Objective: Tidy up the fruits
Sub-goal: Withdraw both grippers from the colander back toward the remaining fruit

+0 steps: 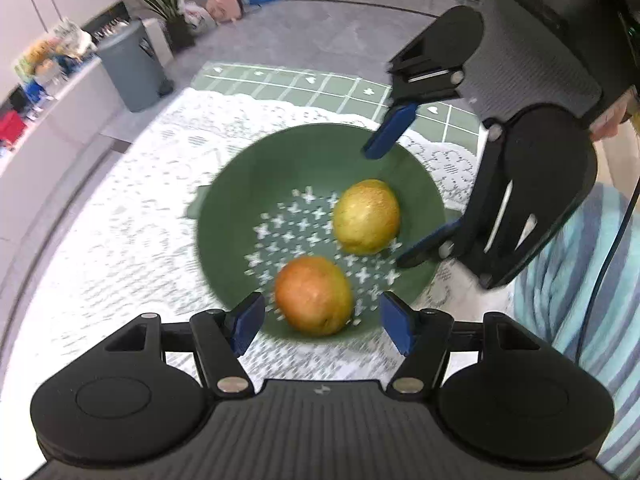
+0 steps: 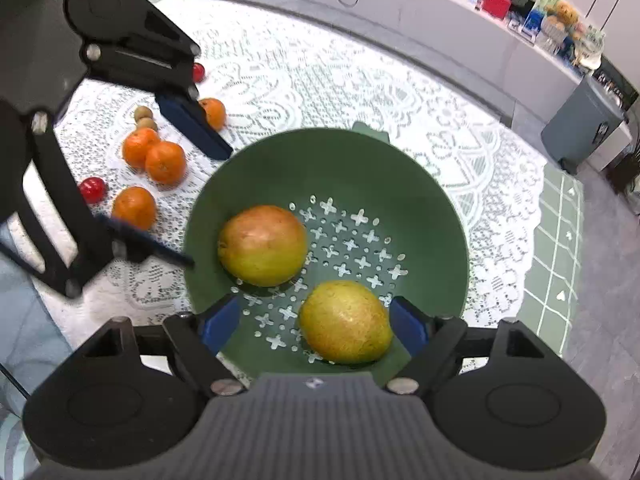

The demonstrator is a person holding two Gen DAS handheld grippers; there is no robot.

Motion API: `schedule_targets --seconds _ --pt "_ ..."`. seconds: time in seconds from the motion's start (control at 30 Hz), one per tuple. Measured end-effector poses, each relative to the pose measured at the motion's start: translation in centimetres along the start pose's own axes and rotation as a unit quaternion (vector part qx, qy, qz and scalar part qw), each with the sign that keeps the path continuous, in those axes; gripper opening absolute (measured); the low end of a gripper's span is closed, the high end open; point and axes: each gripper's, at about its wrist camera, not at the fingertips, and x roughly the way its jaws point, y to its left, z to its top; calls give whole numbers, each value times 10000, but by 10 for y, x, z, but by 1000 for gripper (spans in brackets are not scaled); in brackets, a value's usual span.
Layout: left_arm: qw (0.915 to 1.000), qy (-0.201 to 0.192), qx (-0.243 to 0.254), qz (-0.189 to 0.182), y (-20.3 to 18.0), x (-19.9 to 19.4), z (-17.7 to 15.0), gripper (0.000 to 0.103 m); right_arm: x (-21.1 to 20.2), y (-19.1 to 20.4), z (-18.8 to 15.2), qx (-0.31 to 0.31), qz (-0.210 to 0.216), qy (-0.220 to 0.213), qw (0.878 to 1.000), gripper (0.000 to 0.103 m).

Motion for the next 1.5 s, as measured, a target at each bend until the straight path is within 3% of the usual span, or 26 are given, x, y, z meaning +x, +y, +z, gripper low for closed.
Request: schedule_targets --seconds 0.2,0.37,0.53,0.6,0.73,0.8,0.87,0.93,1.03,1.17,1.37,1.5 --pt "9978 6 -82 660 16 -33 -45 77 -14 -2 -22 186 -187 -108 9996 79" --pt "9903 346 -461 1265 52 -55 -105 77 -19 -4 -42 220 -278 -120 9993 79" --pt "9750 818 -1093 1752 100 -79 -181 75 -23 -13 -60 395 -214 -381 9983 78" --pt "9689 836 -1377 1881 116 -91 -208 75 -23 -22 -67 599 -218 -480 9968 72" --pt "9588 778 -1920 1941 140 -115 -258 71 -23 -39 -83 948 -342 -683 9926 69" --pt "9549 794 -1809 2216 147 -124 -281 71 -25 -45 -91 1008 -499 -786 9905 68" --pt "9448 985 -1797 2557 155 -132 -305 69 -30 -52 -99 1214 -578 -867 9871 67" --pt "9400 926 -2054 2562 159 -141 -320 66 -39 -53 -101 1358 -556 -1089 9832 66" --pt "9438 497 -2100 2504 148 -152 -318 66 -53 -32 -89 1237 -471 -1525 9794 66" --pt "9522 -218 -2012 2289 123 -146 -286 67 -57 10 -63 1255 -325 -1971 9718 67" --pt "9577 -1152 -2018 1700 78 -129 -242 67 -36 73 -33 1159 17 -2098 9709 67" --pt "9545 -1567 -2282 1109 48 -112 -213 67 -18 100 -23 1408 -13 -2126 9669 67"
